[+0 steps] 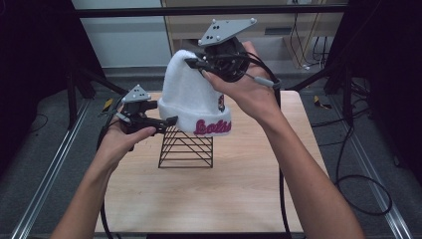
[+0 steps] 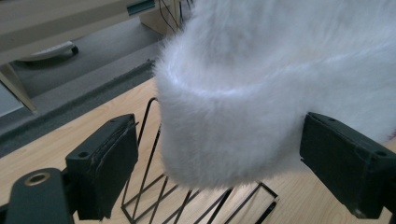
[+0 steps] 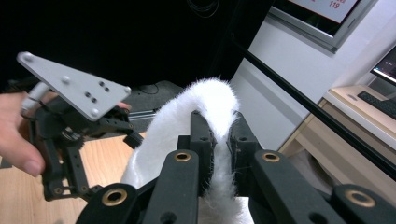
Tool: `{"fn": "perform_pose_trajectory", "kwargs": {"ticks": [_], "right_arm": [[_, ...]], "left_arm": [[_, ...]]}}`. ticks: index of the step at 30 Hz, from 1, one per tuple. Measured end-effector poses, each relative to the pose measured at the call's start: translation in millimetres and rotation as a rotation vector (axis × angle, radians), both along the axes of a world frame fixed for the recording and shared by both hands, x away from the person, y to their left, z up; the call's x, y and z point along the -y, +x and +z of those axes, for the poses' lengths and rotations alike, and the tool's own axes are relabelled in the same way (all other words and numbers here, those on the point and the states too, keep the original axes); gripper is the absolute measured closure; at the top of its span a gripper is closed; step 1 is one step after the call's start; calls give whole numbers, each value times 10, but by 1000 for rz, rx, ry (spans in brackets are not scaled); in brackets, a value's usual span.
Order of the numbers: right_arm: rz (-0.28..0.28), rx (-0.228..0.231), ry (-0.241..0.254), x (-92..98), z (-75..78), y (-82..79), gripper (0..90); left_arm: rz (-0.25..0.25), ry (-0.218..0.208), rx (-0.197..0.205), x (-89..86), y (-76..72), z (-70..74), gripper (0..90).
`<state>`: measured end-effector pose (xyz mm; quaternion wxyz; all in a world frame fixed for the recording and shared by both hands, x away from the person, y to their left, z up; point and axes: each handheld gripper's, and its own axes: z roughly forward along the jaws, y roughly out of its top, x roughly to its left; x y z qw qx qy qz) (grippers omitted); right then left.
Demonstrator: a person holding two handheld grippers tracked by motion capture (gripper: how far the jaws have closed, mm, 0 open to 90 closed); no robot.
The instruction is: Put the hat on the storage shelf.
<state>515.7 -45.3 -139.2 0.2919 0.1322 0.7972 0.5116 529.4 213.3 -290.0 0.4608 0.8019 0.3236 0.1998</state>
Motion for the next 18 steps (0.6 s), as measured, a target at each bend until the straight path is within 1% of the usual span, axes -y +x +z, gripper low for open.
{"fn": "perform_pose_trajectory", "kwargs": {"ticks": [4, 5, 7, 11, 14, 18], "right_arm": [[9, -7, 0, -39, -20, 4, 838], [11, -7, -2, -49, -26, 6, 838], [15, -9, -7, -69, -37, 10, 838], [28, -13, 5, -92, -47, 16, 838], [31, -14, 8, -109, -58, 20, 838], [37, -15, 14, -119, -63, 28, 838]], "left_arm": [[-12, -7, -10, -15, 34, -61, 124], [-24, -14, -13, -20, 37, -69, 151], [-35, -20, -12, -23, 36, -79, 230], [-46, -25, -3, -16, 33, -84, 408], [-36, -30, 19, -1, 23, -76, 534], [-32, -18, 30, 20, 20, -67, 682]]}}
